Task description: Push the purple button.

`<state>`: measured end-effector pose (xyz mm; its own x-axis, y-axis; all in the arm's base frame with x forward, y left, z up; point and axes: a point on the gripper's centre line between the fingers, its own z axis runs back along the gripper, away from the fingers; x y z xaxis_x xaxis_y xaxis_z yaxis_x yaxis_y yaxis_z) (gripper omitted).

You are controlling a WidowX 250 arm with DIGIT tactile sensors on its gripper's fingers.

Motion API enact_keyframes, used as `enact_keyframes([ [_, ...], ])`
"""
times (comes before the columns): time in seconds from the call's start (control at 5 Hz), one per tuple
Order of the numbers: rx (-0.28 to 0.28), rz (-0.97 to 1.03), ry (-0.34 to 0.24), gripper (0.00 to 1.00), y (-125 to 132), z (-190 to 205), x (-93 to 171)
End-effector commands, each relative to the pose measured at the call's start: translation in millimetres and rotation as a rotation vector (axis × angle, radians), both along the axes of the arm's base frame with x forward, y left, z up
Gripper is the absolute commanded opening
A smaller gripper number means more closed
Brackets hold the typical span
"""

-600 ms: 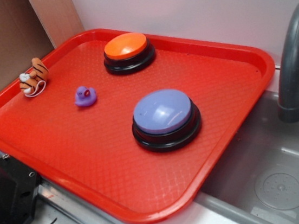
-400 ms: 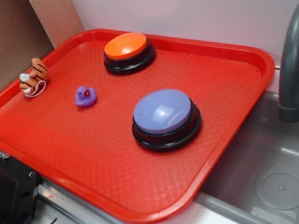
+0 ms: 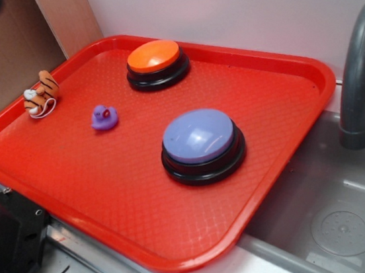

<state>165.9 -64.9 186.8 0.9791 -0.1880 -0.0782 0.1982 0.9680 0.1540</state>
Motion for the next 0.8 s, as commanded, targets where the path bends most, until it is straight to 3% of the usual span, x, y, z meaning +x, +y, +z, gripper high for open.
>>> enact_keyframes([
  [0.0, -0.084, -0.335, -0.188, 1.00, -81, -44, 35],
  [0.2, -0.091, -0.310, -0.168, 1.00, -73, -63, 35],
  [0.6, -0.161, -0.237, -0.087, 1.00, -59, -118, 59],
])
